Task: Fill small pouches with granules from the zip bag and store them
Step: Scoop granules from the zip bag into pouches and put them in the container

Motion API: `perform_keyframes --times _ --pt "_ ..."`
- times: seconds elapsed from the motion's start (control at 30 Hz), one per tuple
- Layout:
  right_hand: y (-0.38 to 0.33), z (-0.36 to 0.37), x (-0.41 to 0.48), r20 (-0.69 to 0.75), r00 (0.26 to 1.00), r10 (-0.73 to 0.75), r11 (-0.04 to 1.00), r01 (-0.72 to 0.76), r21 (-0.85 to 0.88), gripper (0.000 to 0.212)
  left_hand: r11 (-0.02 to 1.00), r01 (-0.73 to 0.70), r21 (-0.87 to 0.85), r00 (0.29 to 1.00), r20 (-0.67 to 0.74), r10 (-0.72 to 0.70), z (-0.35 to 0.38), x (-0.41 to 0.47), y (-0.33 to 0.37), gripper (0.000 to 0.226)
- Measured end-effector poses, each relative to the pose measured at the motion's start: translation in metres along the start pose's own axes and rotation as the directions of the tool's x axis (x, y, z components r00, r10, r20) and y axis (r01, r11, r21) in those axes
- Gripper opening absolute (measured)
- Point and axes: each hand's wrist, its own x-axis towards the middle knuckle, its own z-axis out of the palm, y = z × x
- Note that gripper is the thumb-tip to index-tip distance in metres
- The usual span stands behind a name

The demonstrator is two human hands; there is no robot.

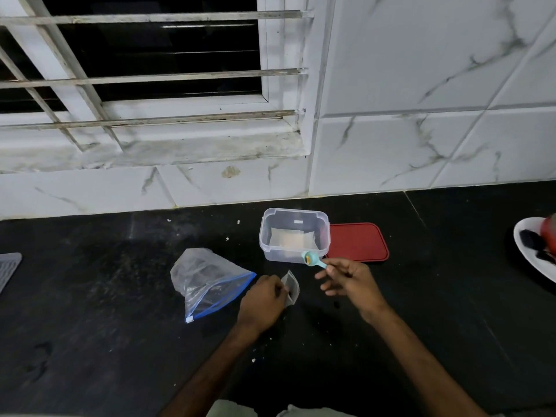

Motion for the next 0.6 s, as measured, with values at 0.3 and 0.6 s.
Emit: perform_keyframes --times 0.3,0.6 --pt "0.016 -0.017 0.001 0.029 0.995 0.100 0.995 -0.101 0.027 0.018 0.981 -0.086 0.173 0.993 0.095 0.071 0.034 -0.001 0.023 0.021" --pt "0.076 -0.007 0.003 -0.315 0.946 0.077 0.950 -0.166 -0.264 0.011 0.999 -0.029 0.034 0.999 0.021 0.028 0.009 -0.016 0.010 0.012"
